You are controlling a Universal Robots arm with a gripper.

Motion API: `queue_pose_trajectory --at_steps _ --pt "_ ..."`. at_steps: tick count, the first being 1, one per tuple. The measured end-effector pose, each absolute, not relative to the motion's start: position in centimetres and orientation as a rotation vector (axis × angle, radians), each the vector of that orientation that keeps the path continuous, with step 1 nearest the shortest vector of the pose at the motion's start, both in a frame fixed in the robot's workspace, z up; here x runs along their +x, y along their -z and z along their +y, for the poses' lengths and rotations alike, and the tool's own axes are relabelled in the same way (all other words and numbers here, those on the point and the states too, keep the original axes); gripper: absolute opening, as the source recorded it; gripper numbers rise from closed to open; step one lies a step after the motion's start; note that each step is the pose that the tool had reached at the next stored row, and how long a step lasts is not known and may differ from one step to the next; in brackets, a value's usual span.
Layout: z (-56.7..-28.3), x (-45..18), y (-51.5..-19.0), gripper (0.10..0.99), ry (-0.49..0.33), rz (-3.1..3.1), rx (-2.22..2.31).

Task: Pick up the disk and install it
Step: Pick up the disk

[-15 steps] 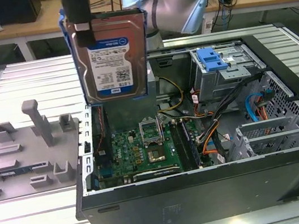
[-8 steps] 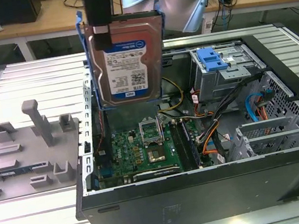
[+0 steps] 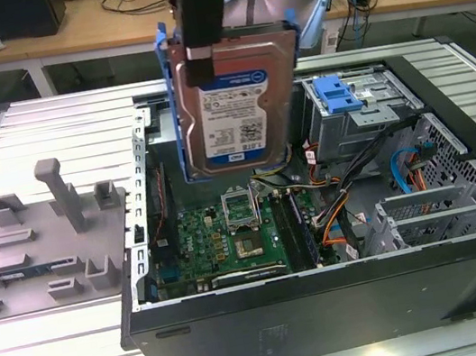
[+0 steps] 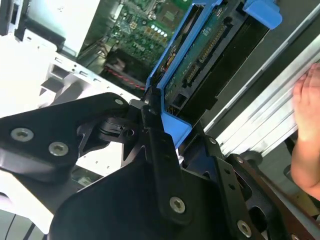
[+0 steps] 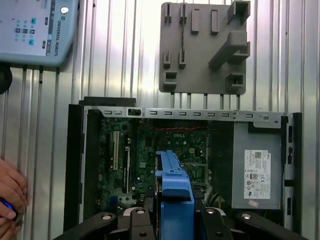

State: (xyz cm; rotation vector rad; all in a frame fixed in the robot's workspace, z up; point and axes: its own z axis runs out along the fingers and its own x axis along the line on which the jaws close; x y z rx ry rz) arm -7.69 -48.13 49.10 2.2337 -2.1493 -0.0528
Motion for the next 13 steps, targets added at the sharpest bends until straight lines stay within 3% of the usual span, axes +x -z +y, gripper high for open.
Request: queue_pose_trajectory --at_steps 13 --pt "-51.4 -1.3 -49.0 0.369 0.050 -2.148 2.232"
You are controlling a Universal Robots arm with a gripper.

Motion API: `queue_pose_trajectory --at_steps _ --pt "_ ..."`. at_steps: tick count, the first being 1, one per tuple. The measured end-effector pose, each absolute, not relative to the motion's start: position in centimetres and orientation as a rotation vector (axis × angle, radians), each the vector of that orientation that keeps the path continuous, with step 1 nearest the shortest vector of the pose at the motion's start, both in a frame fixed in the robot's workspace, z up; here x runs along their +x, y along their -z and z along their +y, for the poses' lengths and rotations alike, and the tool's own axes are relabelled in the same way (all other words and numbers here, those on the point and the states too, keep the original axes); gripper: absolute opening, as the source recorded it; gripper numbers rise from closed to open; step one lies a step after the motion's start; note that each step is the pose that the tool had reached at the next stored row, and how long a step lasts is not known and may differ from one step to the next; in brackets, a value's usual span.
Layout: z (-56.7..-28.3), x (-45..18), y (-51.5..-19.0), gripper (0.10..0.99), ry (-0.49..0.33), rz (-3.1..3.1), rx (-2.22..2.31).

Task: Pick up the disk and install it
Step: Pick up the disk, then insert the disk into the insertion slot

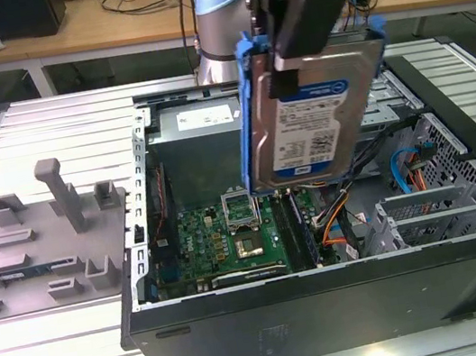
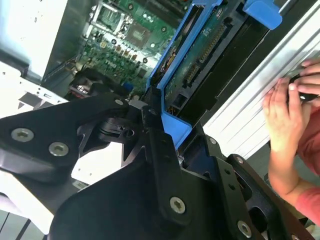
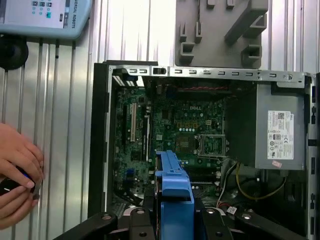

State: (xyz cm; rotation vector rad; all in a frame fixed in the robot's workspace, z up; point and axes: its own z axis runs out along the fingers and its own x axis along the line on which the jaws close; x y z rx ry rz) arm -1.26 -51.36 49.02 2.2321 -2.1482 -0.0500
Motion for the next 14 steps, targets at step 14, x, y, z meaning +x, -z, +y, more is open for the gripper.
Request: queue_pose_trajectory --at_steps 14 --pt "-51.77 -0.16 -49.00 0.369 0.048 -2.147 2.231"
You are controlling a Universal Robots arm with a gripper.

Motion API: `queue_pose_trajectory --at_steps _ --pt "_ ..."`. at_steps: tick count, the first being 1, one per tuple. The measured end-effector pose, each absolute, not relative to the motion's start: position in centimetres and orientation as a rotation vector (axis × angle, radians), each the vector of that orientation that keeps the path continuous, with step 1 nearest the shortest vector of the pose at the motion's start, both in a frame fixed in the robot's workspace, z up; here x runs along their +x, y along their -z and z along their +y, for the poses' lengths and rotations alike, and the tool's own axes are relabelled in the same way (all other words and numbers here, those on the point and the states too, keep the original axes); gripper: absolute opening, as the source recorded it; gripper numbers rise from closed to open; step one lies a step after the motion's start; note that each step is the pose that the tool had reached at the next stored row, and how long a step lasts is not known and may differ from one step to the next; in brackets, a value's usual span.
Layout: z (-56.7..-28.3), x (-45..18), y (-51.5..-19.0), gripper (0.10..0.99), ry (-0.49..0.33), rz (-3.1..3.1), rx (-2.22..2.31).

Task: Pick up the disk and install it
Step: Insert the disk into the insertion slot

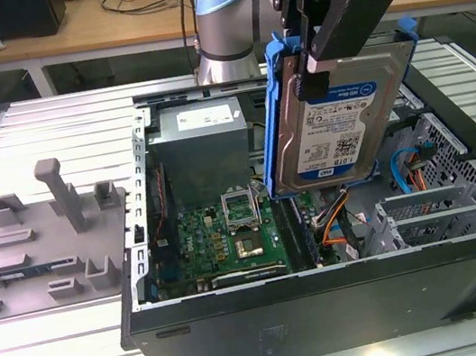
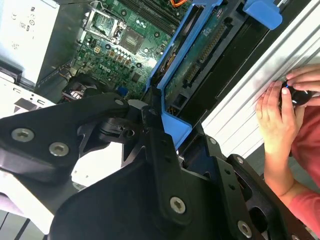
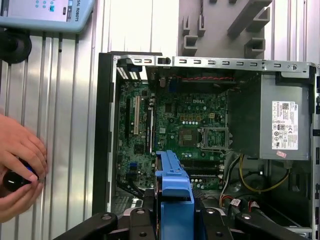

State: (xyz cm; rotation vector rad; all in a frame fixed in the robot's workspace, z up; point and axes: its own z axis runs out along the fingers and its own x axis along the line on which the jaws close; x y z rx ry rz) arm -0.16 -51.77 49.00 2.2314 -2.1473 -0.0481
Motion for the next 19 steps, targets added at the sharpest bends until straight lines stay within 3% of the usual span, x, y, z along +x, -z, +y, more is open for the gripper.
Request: queue_pose_trajectory --at_steps 19 --pt "-52.16 -0.20 -48.47 0.369 0.053 -2.175 2.257"
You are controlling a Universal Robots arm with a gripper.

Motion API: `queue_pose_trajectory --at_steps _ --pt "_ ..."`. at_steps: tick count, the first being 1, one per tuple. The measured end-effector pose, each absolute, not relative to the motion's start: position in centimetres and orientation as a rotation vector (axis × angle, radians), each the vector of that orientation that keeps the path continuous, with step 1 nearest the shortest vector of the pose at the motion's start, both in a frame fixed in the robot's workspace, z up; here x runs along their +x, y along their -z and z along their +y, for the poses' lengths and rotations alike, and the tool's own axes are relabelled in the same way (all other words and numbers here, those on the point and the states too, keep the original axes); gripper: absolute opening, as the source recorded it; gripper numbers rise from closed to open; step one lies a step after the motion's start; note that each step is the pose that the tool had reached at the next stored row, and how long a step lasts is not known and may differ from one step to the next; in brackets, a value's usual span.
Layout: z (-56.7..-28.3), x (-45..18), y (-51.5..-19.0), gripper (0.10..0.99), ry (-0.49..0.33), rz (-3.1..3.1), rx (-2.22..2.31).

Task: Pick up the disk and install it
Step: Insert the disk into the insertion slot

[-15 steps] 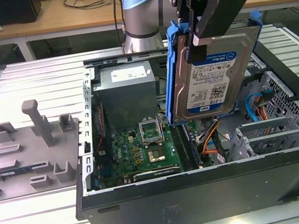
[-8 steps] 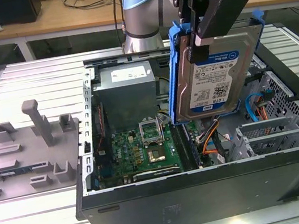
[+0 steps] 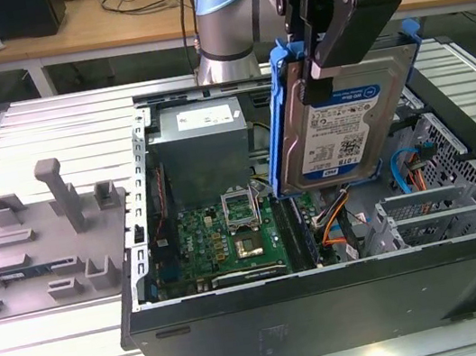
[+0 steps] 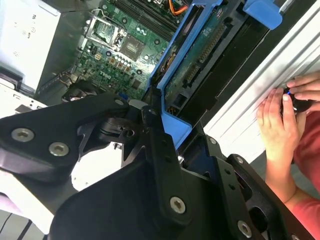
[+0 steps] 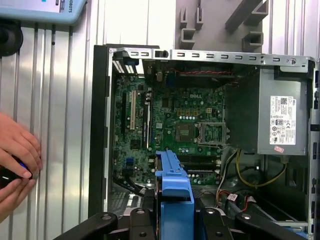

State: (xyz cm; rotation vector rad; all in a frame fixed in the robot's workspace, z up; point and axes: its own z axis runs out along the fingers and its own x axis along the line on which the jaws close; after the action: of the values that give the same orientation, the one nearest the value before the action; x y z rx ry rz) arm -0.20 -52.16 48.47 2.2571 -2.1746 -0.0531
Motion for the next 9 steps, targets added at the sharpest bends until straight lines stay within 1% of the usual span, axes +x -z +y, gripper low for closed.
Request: queue_pose_trajectory --at_steps 9 --pt "-52.32 0.08 -48.43 0.369 0.054 -2.177 2.256"
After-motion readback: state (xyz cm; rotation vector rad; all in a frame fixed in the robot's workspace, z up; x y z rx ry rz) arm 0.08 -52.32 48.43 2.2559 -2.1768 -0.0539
